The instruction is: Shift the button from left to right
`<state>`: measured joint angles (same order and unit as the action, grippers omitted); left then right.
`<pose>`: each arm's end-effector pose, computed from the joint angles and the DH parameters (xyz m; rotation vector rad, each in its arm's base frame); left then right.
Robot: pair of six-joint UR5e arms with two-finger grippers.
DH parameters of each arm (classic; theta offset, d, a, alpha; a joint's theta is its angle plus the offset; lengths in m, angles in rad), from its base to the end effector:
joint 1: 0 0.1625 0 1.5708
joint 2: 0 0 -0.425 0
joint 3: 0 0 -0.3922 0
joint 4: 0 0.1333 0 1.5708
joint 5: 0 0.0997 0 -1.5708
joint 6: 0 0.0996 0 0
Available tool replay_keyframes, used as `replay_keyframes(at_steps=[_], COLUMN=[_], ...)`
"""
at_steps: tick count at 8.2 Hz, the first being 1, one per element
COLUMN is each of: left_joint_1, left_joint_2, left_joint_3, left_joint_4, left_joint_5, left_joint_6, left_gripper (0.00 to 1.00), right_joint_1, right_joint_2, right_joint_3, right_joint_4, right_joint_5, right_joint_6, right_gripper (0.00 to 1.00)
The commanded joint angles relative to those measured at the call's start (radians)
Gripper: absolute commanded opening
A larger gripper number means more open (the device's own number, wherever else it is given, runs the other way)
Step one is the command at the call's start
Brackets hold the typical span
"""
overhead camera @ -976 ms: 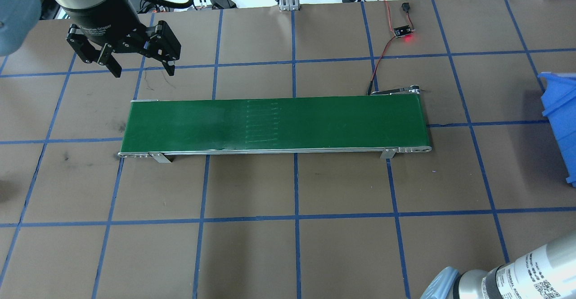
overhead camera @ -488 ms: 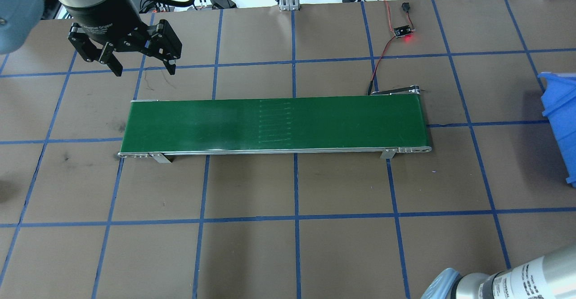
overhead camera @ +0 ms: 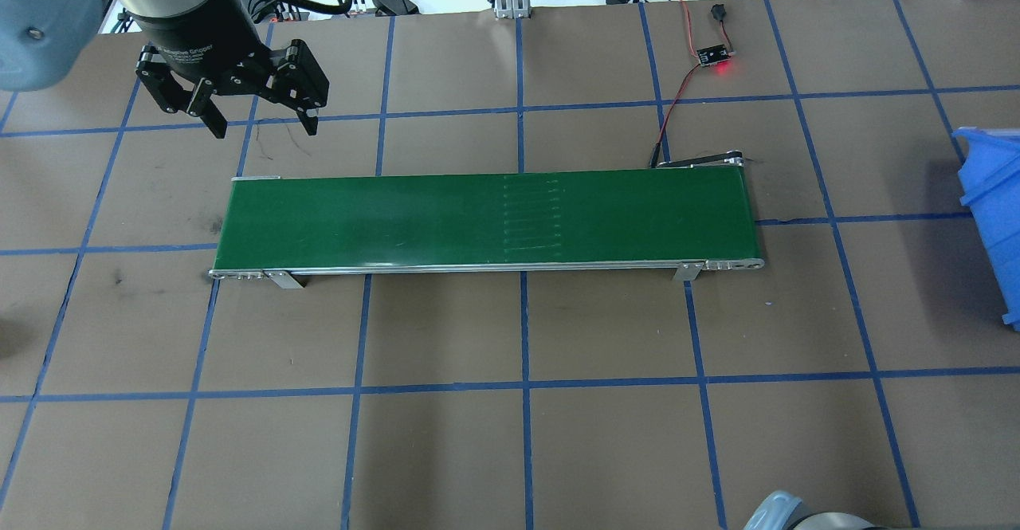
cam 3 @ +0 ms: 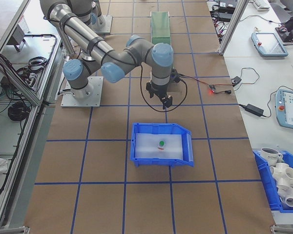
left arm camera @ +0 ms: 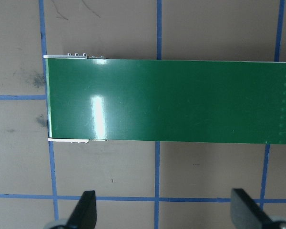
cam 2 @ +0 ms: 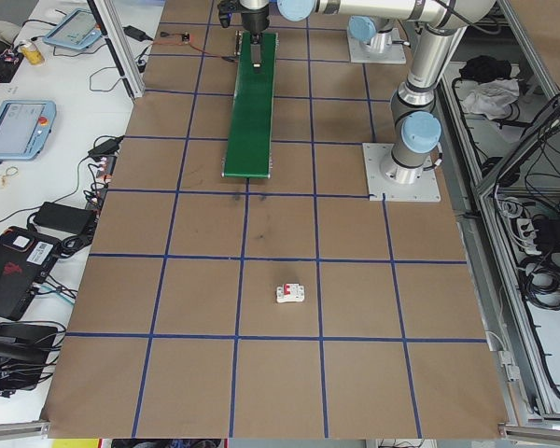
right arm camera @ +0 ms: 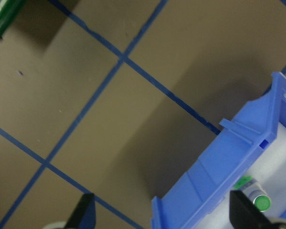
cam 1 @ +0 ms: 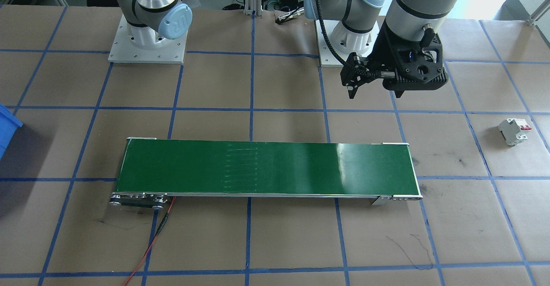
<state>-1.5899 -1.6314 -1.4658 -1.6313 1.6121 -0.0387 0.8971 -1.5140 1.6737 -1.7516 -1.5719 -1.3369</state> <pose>-0.1390 -0.5131 0.5030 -0.0299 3.0996 0.0231 -0.2160 -0.4841 0.4270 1.0167 -2.9530 0.0162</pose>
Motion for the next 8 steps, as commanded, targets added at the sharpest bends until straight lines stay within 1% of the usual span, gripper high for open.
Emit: replay_keyframes(at_steps=[1,2,3,4,5,6,7,8], left_joint_1=[-0.01,-0.01,-0.01,-0.01,-0.012,-0.01,-0.01,-0.01], left_joint_2=[-0.007,-0.005,-0.001,-0.007,-0.015,-0.016,-0.016,-0.018], left_joint_3=[0.002,0.004,0.005,-0.001,-0.005,-0.007,-0.004,-0.007], left_joint_4=[0.01,0.069,0.088,0.096,0.096,0.096,0.097,0.129], left_joint_5=[-0.006,-0.006,-0.006,-0.009,-0.008,-0.006,-0.005,0.005], left_joint_6=[-0.053,-0.062,-0.049,-0.034,-0.041,-0.04,-0.049,-0.069], left_gripper=[1.0,1.0,1.0,1.0,1.0,1.0,1.0,1.0], right_joint_1=[0.257,0.34,0.426,0.513,0.607,0.697,0.768,0.787], right_joint_2=[-0.084,-0.092,-0.092,-0.088,-0.081,-0.071,-0.052,-0.045], right_joint_3=[-0.008,-0.027,-0.057,-0.074,-0.078,-0.078,-0.078,-0.078], right_joint_4=[0.076,0.119,0.13,0.13,0.126,0.121,0.116,0.116], right_joint_5=[-0.017,-0.017,-0.019,-0.034,-0.062,-0.062,-0.063,-0.059], right_joint_6=[0.421,0.564,0.719,0.82,0.957,1.137,1.267,1.313], right_gripper=[1.0,1.0,1.0,1.0,1.0,1.0,1.0,1.0])
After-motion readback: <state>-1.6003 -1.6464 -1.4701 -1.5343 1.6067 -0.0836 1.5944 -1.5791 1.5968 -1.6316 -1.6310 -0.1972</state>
